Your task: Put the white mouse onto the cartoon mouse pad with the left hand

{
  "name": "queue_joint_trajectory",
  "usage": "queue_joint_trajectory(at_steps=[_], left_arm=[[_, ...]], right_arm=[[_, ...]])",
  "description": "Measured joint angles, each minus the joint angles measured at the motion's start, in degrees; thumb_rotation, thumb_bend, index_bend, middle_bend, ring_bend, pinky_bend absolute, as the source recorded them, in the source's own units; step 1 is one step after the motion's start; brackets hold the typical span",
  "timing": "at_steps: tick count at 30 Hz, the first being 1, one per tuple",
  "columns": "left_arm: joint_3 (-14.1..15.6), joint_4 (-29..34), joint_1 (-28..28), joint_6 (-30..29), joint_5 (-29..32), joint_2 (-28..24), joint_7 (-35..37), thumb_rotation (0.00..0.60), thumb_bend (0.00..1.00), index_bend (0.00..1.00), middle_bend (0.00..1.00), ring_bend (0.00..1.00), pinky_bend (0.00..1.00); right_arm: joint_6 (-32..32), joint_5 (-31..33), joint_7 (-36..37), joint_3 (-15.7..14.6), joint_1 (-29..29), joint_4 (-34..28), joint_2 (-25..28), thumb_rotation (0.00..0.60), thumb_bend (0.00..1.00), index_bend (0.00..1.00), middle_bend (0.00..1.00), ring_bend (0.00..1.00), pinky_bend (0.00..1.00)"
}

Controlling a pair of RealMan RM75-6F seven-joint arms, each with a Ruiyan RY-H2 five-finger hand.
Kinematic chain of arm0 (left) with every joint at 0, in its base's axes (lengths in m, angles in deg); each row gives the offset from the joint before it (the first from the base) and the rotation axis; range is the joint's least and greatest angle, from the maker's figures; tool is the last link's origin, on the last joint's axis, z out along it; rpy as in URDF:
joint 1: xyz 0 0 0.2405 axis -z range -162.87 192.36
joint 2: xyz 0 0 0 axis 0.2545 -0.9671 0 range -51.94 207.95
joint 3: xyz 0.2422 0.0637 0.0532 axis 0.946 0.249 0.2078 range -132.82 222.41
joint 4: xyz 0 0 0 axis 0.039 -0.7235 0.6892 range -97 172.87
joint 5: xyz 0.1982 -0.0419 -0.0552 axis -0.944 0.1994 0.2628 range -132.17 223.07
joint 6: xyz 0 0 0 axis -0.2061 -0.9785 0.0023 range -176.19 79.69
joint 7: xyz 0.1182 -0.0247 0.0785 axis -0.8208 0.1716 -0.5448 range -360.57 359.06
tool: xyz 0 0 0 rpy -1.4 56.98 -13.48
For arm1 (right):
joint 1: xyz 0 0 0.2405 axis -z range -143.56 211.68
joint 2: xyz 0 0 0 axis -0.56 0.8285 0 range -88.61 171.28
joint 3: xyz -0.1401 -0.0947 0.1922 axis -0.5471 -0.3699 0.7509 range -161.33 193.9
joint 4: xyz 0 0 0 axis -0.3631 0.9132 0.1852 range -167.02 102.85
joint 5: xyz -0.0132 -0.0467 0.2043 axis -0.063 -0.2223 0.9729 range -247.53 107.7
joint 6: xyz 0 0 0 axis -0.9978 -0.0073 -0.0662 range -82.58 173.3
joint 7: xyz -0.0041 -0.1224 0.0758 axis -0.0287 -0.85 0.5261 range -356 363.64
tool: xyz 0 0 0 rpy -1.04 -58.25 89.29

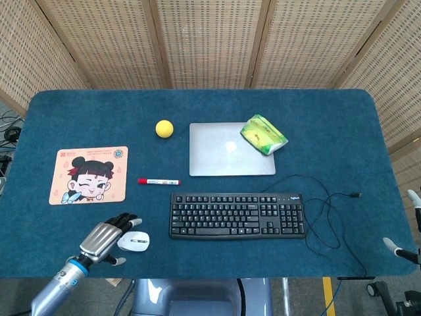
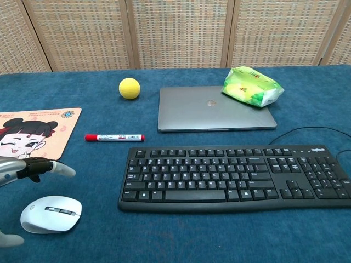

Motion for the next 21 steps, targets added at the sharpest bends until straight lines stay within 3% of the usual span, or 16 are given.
queue_joint_trajectory(at_steps=[6,14,21], left_arm=[[-0.7,-0.5,1.9,2.1,4.0,2.3,-4.8,0.600,0.17,0.28,0.25,0.21,0.34],[-1.4,-2.8,3.7,2.6,7.3,5.8,-7.1,0.600,0.21,0.49,0.44,0.37,0.44],[-2.0,-1.7,3.4,0.1,10.6,6.1,-8.4,0.600,0.28,0.55,0.48,0.41,0.46]], right_arm=[[-0.3,0.4,0.5,0.1,-0.1,0.2,0.0,0.600,0.00,0.00,0.00,0.00,0.00],[-0.7,0.3,1.0,0.0,-0.2,0.6,0.1,0.600,0.00,0.00,0.00,0.00,0.00],[-0.7,0.7,1.8,0.2,-0.1,0.8,0.2,0.600,0.00,0.00,0.00,0.00,0.00]])
